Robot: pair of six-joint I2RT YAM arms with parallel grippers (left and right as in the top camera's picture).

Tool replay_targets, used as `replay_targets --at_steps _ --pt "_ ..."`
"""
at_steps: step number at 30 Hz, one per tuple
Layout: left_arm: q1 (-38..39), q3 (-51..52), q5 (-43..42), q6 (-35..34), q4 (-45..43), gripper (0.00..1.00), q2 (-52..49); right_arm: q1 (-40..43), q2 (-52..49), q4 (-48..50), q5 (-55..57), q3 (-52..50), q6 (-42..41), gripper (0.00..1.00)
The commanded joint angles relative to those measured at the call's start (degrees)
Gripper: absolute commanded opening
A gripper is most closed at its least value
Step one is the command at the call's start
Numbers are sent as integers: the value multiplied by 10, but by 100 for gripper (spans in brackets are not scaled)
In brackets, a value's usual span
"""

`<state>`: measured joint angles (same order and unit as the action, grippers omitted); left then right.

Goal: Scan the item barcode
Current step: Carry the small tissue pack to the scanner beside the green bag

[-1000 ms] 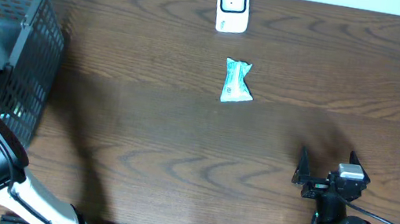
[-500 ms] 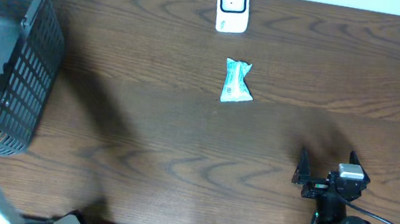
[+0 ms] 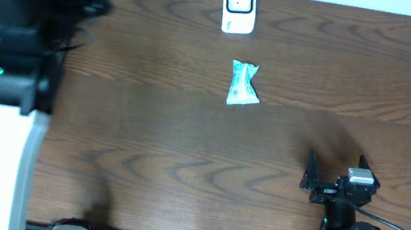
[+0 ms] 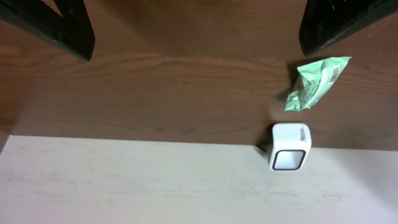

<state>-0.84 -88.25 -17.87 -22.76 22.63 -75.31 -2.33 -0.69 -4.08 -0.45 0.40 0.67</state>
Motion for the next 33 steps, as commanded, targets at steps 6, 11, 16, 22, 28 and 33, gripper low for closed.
replay_targets --at_steps 6,11,16,22,28,33 --pt "128 -6 -10 166 22 8 -153 -3 3 -3 1 -1 -4 99" --pt "150 -6 -10 165 26 8 -236 -3 3 -3 1 -1 -4 99" --pt "166 -6 -10 140 30 14 -311 -3 3 -3 1 -1 -4 99" --pt "184 -6 -10 93 30 15 -377 -3 3 -3 1 -1 -4 99" --pt "202 -6 -10 49 30 25 -422 -3 3 -3 1 -1 -4 99" --pt "209 -6 -10 49 30 60 -429 -3 3 -3 1 -1 -4 99"
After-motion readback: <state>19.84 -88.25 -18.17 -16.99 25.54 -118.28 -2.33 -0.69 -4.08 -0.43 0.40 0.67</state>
